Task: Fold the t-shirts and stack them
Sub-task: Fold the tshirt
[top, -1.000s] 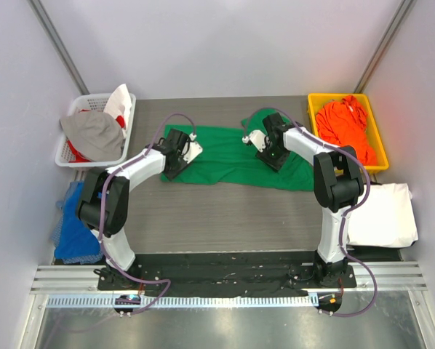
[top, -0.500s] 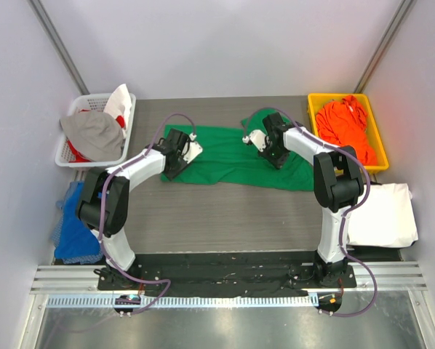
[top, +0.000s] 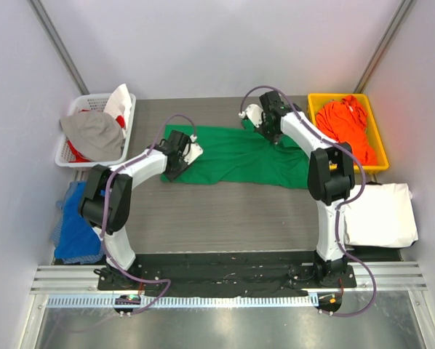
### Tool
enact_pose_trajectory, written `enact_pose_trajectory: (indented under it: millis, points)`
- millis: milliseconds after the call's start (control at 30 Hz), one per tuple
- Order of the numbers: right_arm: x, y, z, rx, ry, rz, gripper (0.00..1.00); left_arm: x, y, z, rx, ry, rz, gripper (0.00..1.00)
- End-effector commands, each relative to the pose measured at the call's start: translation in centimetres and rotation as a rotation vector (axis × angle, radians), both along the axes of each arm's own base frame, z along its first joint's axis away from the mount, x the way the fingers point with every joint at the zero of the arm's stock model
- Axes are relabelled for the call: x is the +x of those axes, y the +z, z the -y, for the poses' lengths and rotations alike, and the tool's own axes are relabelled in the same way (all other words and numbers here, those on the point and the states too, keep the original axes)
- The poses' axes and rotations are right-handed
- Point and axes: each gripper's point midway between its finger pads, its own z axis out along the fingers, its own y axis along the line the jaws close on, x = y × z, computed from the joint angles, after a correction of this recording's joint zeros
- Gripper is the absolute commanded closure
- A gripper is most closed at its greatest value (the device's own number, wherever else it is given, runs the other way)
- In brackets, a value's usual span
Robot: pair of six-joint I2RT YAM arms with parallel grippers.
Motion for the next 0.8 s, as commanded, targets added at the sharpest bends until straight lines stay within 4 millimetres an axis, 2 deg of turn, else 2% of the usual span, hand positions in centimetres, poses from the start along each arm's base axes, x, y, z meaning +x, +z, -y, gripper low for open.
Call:
enact_pose_trajectory:
  millis: [0,200,367,467,500,600,667,700,767]
  points:
    - [1.9,0.3,-0.1,-0.035,-0.003,0.035,0.99,1.3,0.5,0.3,-0.017,0.012,0.050,0.59]
    - [3.2,-0.5,-0.7,-0.033,0.004,0.030,0.99,1.4,0.4,0.3,-0.012,0.004,0.050,0.59]
    - [2.5,-1.1,-1.2,-0.046,0.025,0.003,0.97,1.5,0.2,0.4,-0.013,0.001,0.047,0.59]
    - [1.9,-1.5,-1.5,-0.060,0.034,-0.014,0.85,1.6,0.1,0.5,-0.014,0.001,0.046,0.59]
    - [1.7,-1.7,-1.5,-0.064,0.035,-0.021,0.77,1.6,0.1,0.5,-0.016,0.002,0.045,0.59]
    - [1.1,-1.8,-1.7,-0.073,0.036,-0.028,0.62,1.7,0.2,0.5,-0.012,0.002,0.048,0.59]
    - [0.6,-1.4,-1.9,-0.079,0.036,-0.023,0.59,1.9,0.3,0.5,-0.009,0.006,0.054,0.59]
    - [0.1,-1.0,-1.7,-0.084,0.033,-0.019,0.52,2.0,0.3,0.5,-0.009,0.006,0.054,0.59]
    - [-0.5,-0.4,-1.7,-0.083,0.029,-0.016,0.43,2.2,0.4,0.6,-0.014,0.006,0.060,0.59]
